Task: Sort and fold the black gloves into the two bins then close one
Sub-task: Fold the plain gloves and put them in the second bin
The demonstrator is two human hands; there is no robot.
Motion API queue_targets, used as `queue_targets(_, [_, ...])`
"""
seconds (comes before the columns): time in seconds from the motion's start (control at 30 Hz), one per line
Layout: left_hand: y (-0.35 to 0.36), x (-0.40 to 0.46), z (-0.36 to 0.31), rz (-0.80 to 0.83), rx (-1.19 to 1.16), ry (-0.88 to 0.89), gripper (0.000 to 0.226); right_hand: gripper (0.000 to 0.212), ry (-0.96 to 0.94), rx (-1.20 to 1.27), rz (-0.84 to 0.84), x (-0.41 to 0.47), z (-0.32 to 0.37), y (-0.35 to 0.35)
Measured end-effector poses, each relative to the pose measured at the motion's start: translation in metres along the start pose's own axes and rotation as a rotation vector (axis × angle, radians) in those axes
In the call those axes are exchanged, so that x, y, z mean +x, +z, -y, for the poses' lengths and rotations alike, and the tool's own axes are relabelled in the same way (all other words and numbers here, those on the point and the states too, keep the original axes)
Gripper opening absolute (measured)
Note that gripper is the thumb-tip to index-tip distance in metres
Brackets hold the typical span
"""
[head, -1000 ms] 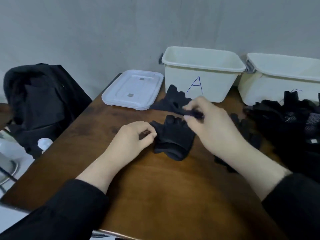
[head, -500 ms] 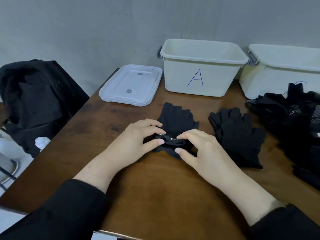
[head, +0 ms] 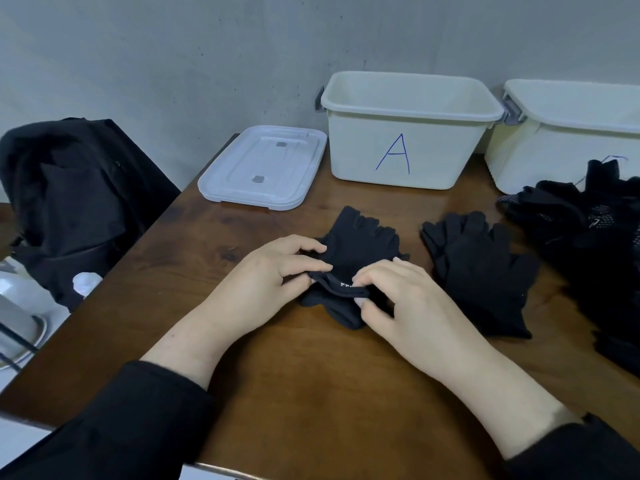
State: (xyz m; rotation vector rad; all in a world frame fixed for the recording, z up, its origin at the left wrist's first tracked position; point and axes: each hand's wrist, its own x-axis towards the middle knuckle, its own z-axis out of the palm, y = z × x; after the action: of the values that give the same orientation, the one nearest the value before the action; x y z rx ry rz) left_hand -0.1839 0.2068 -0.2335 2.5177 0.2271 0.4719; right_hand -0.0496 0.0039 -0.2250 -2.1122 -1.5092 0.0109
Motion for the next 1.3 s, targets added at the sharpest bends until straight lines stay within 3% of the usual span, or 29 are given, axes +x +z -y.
queue_targets(0.07, [-0.003, -0.001, -0.001, 0.051, -0.063, -0.034, 0.033, 0.019, 0.022, 0.019, 0.045, -0.001, 0.003, -0.003])
queue_targets(0.13, [-0.007, -0.002, -0.003, 0.111, -0.122, -0.071, 0.031, 0.04, 0.065, 0.024, 0.132, -0.003, 0.006, -0.005])
queue_targets(0.23, [-0.009, -0.003, -0.003, 0.001, -0.181, -0.082, 0.034, 0.056, 0.054, -0.058, 0.168, -0.003, 0.006, -0.003])
queue_targets(0.33, [-0.012, -0.004, -0.004, -0.14, -0.248, -0.11, 0.041, 0.042, 0.029, -0.112, 0.119, -0.004, 0.007, -0.002])
queue_targets(0.47, [-0.009, -0.005, -0.012, 0.075, -0.031, 0.016, 0.081, 0.021, 0.062, -0.036, 0.038, -0.004, 0.006, -0.007])
queue_targets(0.53, [-0.001, -0.003, -0.015, 0.155, 0.076, 0.074, 0.088, 0.011, 0.116, 0.106, 0.025, -0.004, 0.004, -0.012])
queue_targets(0.67, [0.008, 0.0, -0.02, 0.072, 0.039, 0.098, 0.042, 0.012, 0.162, 0.315, 0.101, -0.009, -0.003, -0.023])
queue_targets(0.8, [0.012, -0.001, -0.028, 0.061, -0.123, -0.136, 0.02, 0.051, 0.201, 0.453, 0.288, -0.012, -0.011, -0.035])
queue_targets(0.9, [0.011, 0.003, -0.037, -0.017, -0.294, -0.179, 0.006, 0.039, 0.222, 0.431, 0.157, -0.011, -0.012, -0.031])
queue_targets(0.97, [0.011, 0.008, -0.04, -0.062, -0.384, -0.238, 0.006, 0.027, 0.269, 0.441, 0.052, -0.007, -0.013, -0.026])
queue_targets(1.13, [0.02, 0.021, -0.039, -0.16, -0.486, -0.392, 0.027, 0.021, 0.405, 0.393, -0.09, -0.001, -0.017, -0.017])
queue_targets(1.2, [0.021, 0.025, -0.039, -0.172, -0.463, -0.406, 0.031, 0.029, 0.431, 0.33, -0.13, -0.001, -0.018, -0.015])
queue_targets(1.3, [0.026, 0.028, -0.039, -0.162, -0.408, -0.407, 0.028, 0.057, 0.396, 0.179, -0.148, 0.002, -0.018, -0.013])
